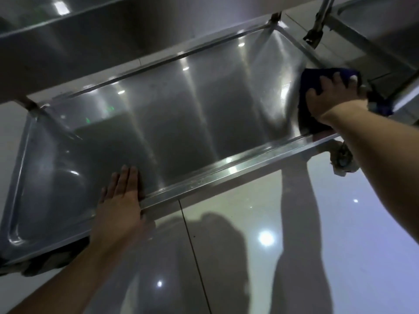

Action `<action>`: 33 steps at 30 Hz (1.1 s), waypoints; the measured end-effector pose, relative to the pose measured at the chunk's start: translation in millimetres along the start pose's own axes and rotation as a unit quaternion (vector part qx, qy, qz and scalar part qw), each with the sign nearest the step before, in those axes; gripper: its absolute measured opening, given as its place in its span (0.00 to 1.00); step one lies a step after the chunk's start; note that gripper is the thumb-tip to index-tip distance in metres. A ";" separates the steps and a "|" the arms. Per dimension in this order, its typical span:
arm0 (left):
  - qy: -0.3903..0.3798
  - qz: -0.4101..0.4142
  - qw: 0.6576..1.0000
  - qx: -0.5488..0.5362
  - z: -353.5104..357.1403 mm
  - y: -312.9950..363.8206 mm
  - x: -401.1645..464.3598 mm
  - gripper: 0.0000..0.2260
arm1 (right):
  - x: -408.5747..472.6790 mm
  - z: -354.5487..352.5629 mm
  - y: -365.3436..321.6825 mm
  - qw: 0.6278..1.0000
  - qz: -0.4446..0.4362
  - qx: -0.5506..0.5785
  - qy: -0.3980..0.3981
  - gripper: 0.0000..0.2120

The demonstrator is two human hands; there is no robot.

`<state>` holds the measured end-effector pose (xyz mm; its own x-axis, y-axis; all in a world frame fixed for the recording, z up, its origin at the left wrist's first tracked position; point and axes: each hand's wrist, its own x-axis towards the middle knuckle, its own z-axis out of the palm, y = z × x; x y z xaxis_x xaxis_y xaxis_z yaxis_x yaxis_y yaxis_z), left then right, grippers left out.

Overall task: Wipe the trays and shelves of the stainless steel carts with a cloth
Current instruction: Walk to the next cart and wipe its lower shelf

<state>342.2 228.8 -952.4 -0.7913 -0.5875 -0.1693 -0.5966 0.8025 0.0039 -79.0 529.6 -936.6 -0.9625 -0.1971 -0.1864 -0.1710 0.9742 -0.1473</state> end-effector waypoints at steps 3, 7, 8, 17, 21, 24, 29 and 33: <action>-0.007 -0.007 1.000 -0.008 -0.8 0.9 0.2 0.48 | -23.4 1.5 -22.1 0.999 -0.028 0.010 0.013 0.35; -0.005 -0.018 1.000 -0.016 -3.8 7.2 0.0 0.49 | -84.1 10.0 -51.5 0.985 -0.164 -0.036 -0.034 0.42; -0.005 -0.021 1.000 -0.017 -3.6 7.9 -0.4 0.49 | -102.9 12.3 -58.7 0.977 -0.201 -0.052 -0.047 0.45; -0.012 -0.003 1.000 -0.005 -10.3 4.3 -5.5 0.48 | -197.3 40.6 -98.2 0.876 -0.475 -0.086 -0.015 0.39; -0.030 0.009 0.999 -0.010 -21.5 0.8 -6.7 0.49 | -204.8 33.0 -97.3 0.856 -0.509 -0.073 -0.048 0.32; -0.065 0.011 0.998 -0.024 -28.8 -1.0 -5.1 0.50 | -229.5 20.7 -97.0 0.854 -0.511 -0.026 -0.095 0.28; -0.122 0.034 0.990 -0.065 -48.7 -3.6 -7.5 0.53 | -281.0 -21.7 -104.8 0.913 -0.310 0.155 -0.216 0.12; -0.155 0.078 0.980 -0.100 -81.8 3.6 -35.8 0.46 | -316.4 -62.2 -105.7 0.811 0.006 0.472 -0.345 0.11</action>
<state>357.5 244.2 -865.7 -0.8150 -0.3735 -0.4431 -0.5098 0.8256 0.2419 230.5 495.8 -801.6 -0.5594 -0.5201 -0.6455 0.3893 0.5227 -0.7585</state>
